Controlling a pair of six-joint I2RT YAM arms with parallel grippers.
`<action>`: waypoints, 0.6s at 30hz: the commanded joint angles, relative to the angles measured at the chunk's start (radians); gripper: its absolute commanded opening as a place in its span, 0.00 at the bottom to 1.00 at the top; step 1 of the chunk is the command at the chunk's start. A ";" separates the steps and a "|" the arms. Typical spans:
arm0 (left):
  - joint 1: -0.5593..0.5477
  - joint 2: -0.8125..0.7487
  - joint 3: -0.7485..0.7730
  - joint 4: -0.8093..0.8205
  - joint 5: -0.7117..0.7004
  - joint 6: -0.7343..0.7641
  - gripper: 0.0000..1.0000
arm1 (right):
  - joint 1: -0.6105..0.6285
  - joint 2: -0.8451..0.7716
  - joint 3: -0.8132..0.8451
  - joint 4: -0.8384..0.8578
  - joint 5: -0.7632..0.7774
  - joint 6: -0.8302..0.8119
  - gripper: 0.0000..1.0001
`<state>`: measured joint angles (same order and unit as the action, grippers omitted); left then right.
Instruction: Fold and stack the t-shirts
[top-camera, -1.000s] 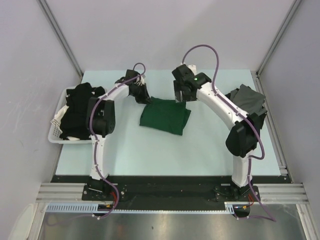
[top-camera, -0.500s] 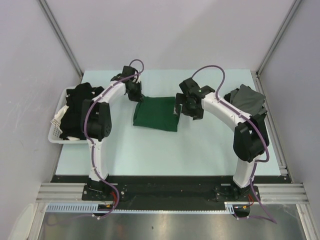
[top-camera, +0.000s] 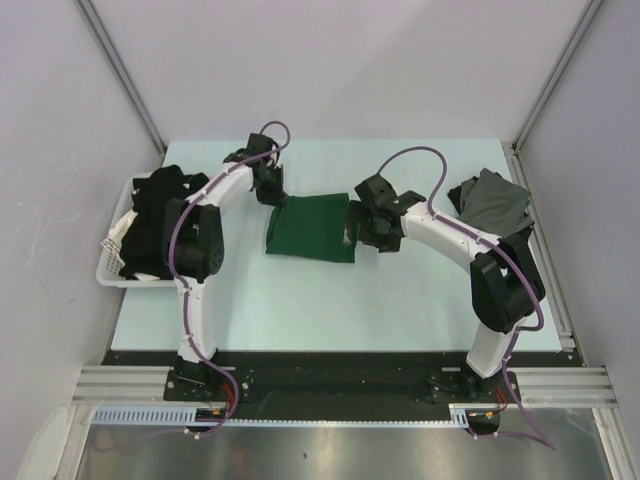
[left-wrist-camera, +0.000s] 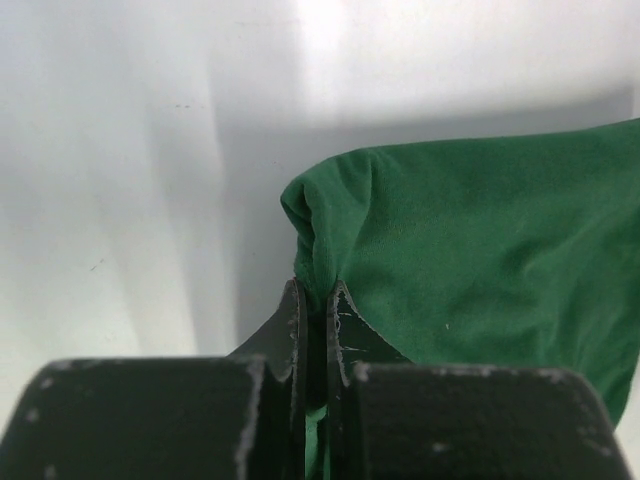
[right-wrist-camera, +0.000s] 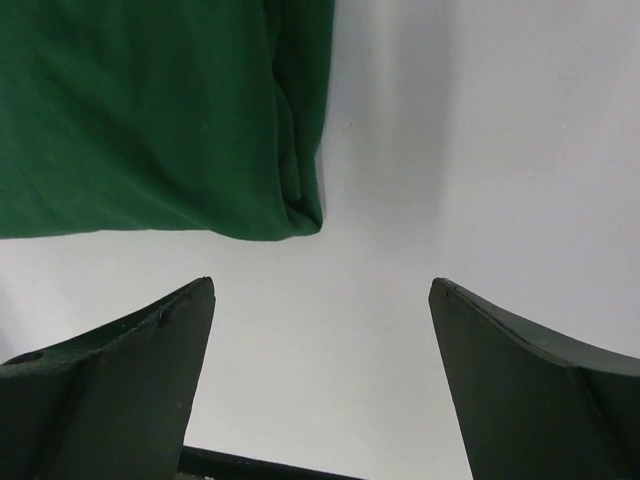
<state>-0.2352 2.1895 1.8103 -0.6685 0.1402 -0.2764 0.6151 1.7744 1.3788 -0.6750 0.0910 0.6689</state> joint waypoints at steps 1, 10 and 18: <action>-0.024 -0.082 0.058 -0.039 -0.050 0.049 0.00 | -0.002 -0.001 -0.015 0.112 0.018 -0.002 0.93; -0.035 -0.097 0.083 -0.065 -0.050 0.052 0.00 | 0.000 -0.001 -0.116 0.239 0.024 0.012 0.91; -0.041 -0.114 0.064 -0.068 -0.063 0.060 0.00 | 0.005 -0.004 -0.237 0.351 -0.002 0.047 0.85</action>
<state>-0.2691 2.1651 1.8477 -0.7296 0.0956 -0.2420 0.6144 1.7748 1.1896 -0.4267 0.0917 0.6838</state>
